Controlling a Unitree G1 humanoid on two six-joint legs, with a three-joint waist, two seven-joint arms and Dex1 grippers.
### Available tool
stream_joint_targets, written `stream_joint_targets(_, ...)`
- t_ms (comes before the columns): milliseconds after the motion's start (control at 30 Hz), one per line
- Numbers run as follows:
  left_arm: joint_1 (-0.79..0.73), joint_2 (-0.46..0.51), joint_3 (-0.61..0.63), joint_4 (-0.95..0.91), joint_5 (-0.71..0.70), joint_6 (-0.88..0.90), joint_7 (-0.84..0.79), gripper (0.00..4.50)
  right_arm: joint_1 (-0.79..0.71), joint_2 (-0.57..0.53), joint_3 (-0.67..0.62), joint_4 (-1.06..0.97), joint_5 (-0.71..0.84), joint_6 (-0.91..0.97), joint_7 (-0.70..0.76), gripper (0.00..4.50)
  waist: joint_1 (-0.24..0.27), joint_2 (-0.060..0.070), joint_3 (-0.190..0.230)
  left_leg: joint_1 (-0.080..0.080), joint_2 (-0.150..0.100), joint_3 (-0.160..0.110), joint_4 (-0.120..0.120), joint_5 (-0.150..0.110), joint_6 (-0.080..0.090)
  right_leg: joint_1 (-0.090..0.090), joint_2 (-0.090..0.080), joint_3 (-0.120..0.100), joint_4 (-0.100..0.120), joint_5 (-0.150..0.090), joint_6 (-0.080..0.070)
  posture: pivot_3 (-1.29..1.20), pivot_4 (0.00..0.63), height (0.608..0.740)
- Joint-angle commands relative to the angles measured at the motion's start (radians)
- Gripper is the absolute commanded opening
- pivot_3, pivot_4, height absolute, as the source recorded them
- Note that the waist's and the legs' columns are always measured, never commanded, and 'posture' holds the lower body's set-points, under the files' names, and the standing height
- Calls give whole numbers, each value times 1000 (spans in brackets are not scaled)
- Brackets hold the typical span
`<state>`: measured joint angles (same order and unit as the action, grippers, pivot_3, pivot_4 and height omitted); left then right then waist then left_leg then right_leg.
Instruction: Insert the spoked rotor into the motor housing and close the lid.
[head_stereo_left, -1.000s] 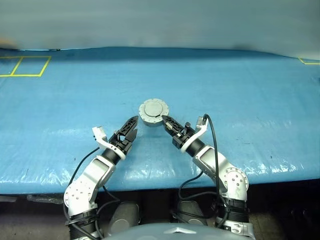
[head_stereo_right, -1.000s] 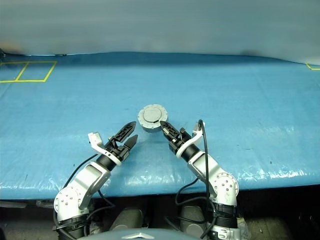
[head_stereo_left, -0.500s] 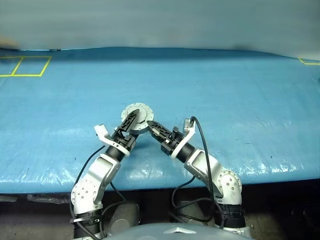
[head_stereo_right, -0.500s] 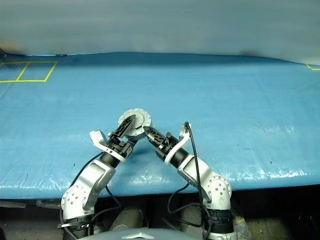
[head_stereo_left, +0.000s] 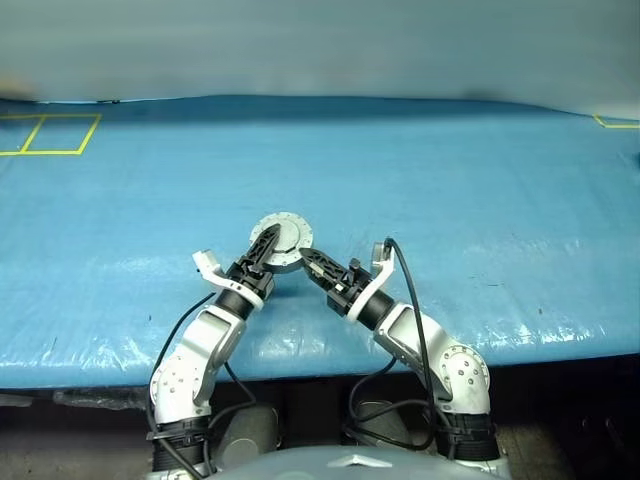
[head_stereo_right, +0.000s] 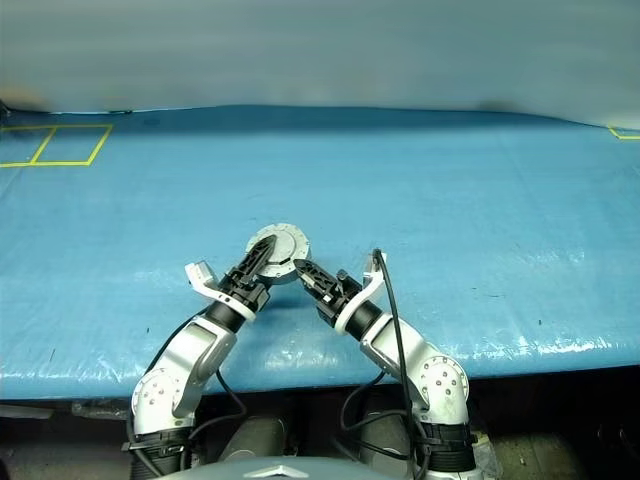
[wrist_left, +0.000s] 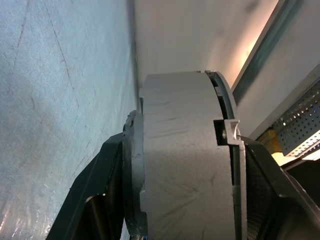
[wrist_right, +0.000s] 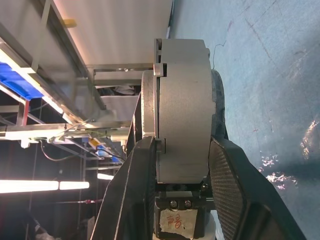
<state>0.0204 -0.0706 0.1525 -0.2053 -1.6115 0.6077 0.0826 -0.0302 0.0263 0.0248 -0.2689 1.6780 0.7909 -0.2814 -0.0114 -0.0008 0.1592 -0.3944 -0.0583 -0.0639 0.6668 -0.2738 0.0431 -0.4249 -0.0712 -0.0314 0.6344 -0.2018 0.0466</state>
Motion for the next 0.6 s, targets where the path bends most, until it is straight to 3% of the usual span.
stream_joint_targets(33, -17, -51, 7, -5, 16, -40, 15, 2498, -14, 6, 13, -62, 52, -1, 38, 1204, 0, 0, 0, 0, 0, 0, 0, 0, 0, 0, 0, 0, 0, 0, 0, 0, 150, 740)
stream_joint_targets(433, -47, -57, 5, -3, 64, -90, 78, 2498, -27, 1, 19, -57, 24, -14, 47, 1204, 0, 0, 0, 1, 0, 3, 2, 0, 1, -1, 0, 2, 3, 0, 0, 0, 150, 740)
stream_joint_targets(600, -71, -44, 4, 5, 91, -105, 124, 2498, -30, -50, 26, -91, -219, -70, 69, 1204, 0, 0, 0, 1, 0, 4, 4, 0, 1, -2, 0, 4, 6, 0, 0, 0, 150, 740)
